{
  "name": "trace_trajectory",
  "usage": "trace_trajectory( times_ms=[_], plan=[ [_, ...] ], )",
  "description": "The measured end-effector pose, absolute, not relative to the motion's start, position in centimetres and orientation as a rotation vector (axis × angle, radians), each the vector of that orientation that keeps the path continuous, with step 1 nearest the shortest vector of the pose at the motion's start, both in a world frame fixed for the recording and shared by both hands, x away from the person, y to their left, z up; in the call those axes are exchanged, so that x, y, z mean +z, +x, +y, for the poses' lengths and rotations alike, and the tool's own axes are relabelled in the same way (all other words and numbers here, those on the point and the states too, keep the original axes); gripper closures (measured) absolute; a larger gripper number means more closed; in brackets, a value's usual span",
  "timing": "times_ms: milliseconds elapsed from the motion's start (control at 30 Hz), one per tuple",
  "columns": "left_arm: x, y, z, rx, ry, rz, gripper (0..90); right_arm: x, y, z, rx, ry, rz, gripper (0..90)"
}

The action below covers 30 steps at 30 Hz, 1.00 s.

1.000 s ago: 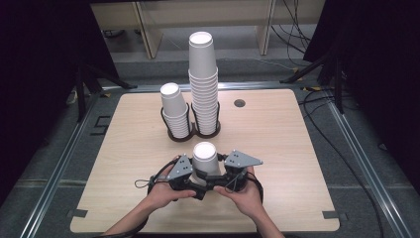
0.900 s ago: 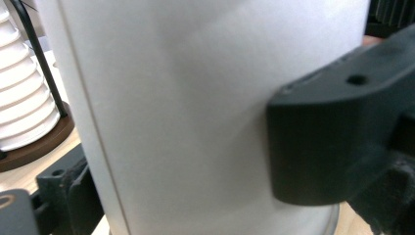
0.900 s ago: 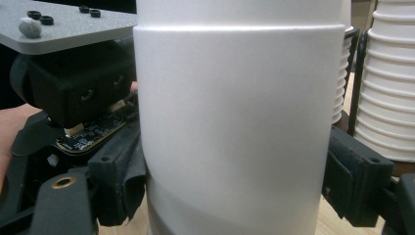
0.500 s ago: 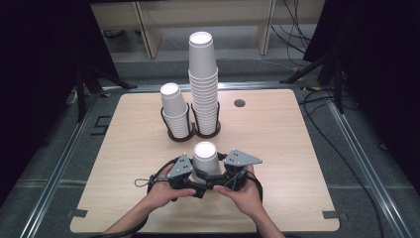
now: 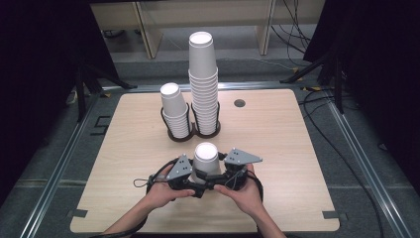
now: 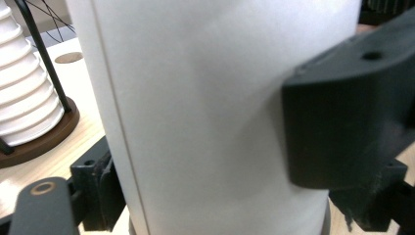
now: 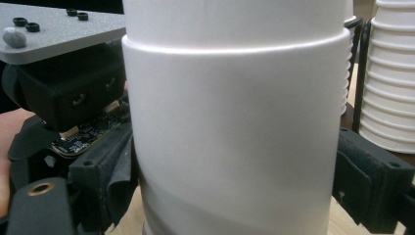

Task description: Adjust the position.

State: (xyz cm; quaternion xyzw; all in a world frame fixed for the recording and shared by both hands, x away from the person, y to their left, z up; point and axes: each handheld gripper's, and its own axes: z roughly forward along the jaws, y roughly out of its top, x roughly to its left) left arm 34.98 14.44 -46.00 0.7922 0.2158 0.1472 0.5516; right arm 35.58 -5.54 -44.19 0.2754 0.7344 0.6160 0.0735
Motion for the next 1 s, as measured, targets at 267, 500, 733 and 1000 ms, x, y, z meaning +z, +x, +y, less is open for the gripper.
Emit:
trace_trajectory(
  times_ms=[267, 500, 733, 1000],
  plan=[
    [-45.9, 34.9, 14.7, 0.349, 1.876, 0.508, 16.7, -44.2, 35.7, -5.6, 1.866, 0.817, 2.214, 11.5],
    [-45.9, 35.1, 15.2, 0.349, 1.886, 0.528, 17.3, -44.1, 35.8, -6.1, 1.859, 0.798, 2.207, 11.8],
    [-45.8, 35.2, 15.8, 0.360, 1.909, 0.533, 17.5, -43.9, 35.7, -6.7, 1.867, 0.764, 2.202, 14.9],
    [-45.7, 35.4, 16.5, 0.365, 1.958, 0.537, 17.9, -43.9, 35.4, -7.6, 1.847, 0.757, 2.199, 14.8]
  ],
)
